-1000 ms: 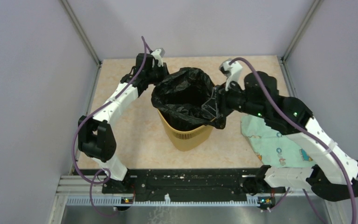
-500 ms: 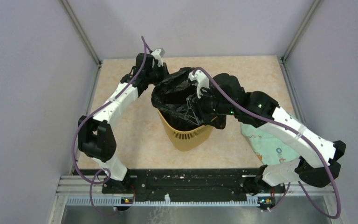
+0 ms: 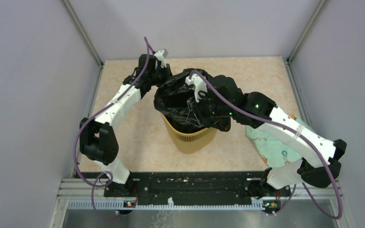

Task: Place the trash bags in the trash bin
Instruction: Place the trash bag in the trash bin.

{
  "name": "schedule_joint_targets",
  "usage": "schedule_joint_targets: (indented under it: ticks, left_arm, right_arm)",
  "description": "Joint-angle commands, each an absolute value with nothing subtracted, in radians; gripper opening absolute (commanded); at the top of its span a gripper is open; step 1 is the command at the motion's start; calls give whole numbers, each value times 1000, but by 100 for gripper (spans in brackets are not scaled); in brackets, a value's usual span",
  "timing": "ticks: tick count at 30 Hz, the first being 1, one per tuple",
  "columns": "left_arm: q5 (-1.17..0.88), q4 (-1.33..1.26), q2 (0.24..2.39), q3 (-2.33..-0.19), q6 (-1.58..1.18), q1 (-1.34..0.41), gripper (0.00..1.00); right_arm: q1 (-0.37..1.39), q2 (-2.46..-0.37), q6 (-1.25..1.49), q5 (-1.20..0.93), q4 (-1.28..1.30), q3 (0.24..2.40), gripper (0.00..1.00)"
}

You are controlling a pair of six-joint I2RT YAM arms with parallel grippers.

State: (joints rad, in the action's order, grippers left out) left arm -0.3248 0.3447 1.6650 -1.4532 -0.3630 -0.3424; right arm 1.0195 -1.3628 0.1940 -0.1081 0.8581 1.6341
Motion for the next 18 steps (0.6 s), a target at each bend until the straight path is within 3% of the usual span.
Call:
schedule_joint_targets:
  ticks: [1, 4, 18]
  left_arm:
    - [-343, 307, 1664, -1490, -362, -354, 19]
    - [-344, 307, 1661, -1488, -362, -354, 19]
    - [-336, 304, 1657, -1483, -365, -354, 19]
  right_arm:
    - [1055, -1339, 205, -136, 828, 1695, 10]
    - [1071, -1326, 219, -150, 819, 1692, 0]
    - [1114, -1250, 266, -177, 780, 1630, 0]
